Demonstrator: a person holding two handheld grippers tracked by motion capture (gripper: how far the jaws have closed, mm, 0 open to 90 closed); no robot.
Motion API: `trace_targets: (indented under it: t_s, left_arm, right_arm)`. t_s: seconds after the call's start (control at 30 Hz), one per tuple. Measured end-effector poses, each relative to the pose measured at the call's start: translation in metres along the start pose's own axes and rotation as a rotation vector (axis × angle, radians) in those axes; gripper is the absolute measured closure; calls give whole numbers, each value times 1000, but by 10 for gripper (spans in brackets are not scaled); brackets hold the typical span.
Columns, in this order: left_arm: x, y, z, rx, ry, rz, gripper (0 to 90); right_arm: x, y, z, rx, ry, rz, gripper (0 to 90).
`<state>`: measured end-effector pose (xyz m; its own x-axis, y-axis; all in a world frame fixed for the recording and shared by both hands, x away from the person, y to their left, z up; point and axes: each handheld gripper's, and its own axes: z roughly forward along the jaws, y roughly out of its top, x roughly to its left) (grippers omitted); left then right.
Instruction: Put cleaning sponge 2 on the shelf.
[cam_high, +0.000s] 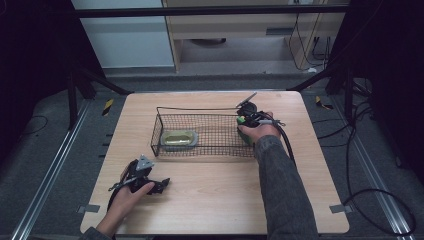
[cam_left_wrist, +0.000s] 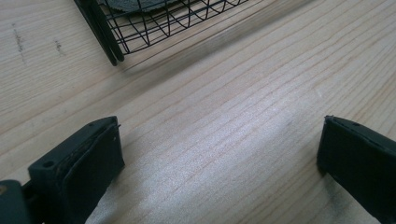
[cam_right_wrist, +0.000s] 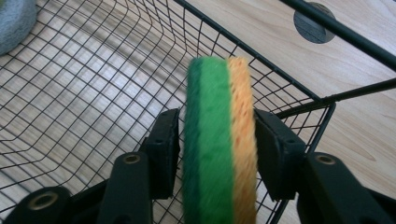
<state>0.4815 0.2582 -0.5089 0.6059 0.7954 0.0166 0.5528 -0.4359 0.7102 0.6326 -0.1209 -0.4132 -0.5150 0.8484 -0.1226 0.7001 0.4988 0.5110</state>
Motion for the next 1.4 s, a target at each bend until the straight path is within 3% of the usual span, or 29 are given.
trace_targets:
  t_s: [0.53,0.83,1.1,1.4]
  left_arm:
    - [0,0,0,-1,1,2,0]
    - [0,0,0,-2,2,2,0]
    - [0,0,0,-1,0,0,0]
    - [0,0,0,-1,1,0,0]
  right_arm:
    - [11,-13,-24,-48,10,9,564]
    - [26,-11,-26,-48,38,-15,597]
    - [38,-3,-18,-46,83,-22,519]
    - [44,-1,-23,-67,85,-39,409]
